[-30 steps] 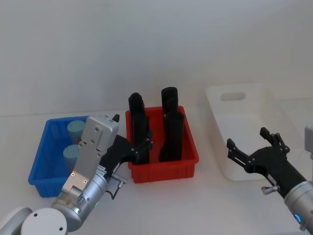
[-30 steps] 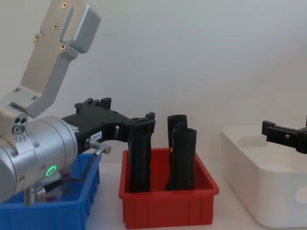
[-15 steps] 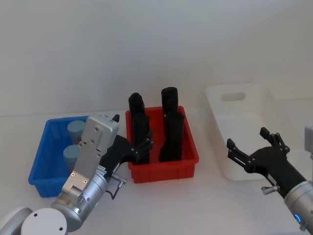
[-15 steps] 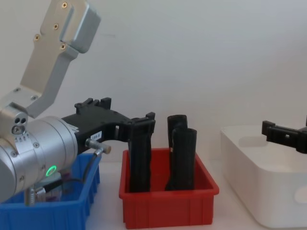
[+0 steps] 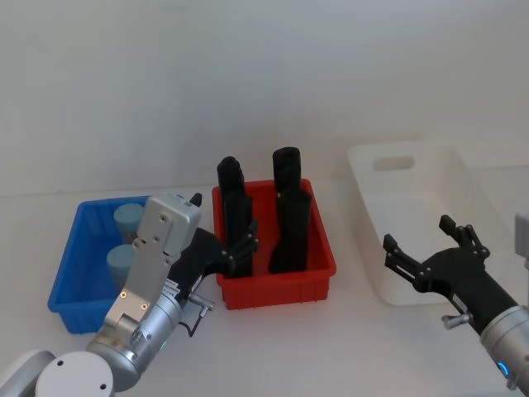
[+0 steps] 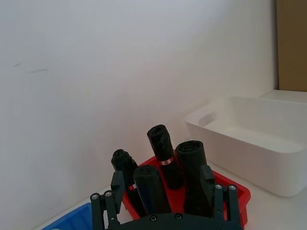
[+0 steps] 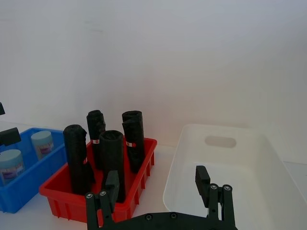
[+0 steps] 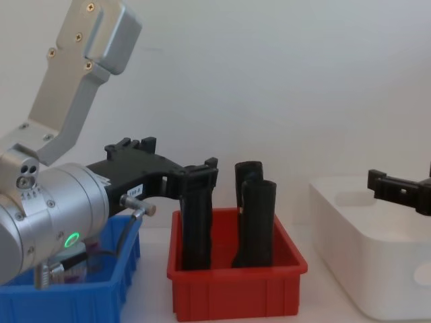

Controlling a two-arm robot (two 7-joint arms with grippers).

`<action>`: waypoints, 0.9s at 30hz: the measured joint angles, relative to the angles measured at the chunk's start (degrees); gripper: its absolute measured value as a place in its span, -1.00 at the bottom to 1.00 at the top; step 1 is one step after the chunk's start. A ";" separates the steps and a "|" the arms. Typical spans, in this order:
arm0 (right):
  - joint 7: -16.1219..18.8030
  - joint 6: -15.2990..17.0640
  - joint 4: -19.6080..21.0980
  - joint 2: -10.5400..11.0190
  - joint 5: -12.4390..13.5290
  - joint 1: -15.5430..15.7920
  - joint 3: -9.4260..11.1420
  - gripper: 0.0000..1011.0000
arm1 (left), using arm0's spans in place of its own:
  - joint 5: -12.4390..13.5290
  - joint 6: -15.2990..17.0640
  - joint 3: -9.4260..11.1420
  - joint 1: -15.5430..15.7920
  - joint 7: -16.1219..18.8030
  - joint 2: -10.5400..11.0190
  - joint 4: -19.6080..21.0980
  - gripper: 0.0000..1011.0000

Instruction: Pick the cotton swabs from the blue box and place them into the white box.

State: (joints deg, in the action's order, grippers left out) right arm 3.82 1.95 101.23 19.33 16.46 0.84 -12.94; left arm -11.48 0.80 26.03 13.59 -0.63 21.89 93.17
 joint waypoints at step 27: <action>0.00 0.00 0.00 0.00 0.00 0.00 0.00 0.98 | -0.01 0.00 -0.06 0.00 -0.03 0.00 0.00 0.99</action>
State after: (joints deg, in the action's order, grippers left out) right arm 3.82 1.95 101.23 19.33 16.46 0.84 -12.94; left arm -11.50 0.80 25.97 13.59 -0.66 21.89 93.17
